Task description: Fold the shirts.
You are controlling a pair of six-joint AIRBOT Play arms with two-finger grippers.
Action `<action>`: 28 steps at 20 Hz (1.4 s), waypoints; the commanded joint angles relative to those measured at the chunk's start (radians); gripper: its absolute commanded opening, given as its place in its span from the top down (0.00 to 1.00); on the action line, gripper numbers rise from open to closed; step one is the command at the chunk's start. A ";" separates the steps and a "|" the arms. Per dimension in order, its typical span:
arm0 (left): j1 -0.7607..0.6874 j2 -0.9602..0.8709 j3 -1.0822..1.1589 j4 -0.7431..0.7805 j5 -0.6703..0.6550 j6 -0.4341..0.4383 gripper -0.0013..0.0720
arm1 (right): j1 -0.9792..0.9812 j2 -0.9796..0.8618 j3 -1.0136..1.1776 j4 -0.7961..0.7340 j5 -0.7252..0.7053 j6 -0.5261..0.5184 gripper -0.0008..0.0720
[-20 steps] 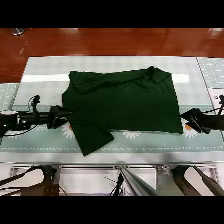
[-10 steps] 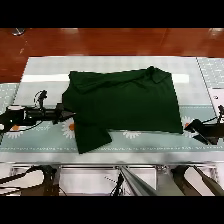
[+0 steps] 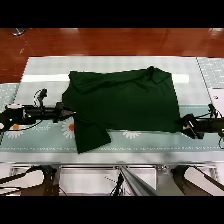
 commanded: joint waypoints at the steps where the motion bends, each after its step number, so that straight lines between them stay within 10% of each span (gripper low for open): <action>1: -0.002 -0.001 0.001 -0.001 0.000 0.001 0.96 | 0.026 -0.066 0.007 0.144 -0.076 -0.072 0.15; 3: -0.003 -0.001 0.002 -0.001 0.000 -0.023 0.96 | 0.090 -0.096 0.011 0.177 -0.106 -0.072 0.19; 5: 0.012 0.004 0.037 -0.009 -0.009 -0.048 0.96 | 0.166 -0.112 0.063 0.182 -0.079 -0.080 0.94; 15: 0.032 0.225 0.853 -0.222 -0.053 -0.130 0.96 | 0.367 -0.020 1.261 0.148 0.117 0.102 0.93; 21: 0.050 0.465 1.327 0.442 0.040 -0.402 0.96 | 0.367 0.241 1.543 -0.047 0.185 0.133 0.93; 28: 0.045 0.833 1.333 0.940 -0.106 -0.490 0.96 | 0.366 0.500 1.543 -0.256 0.406 0.219 0.93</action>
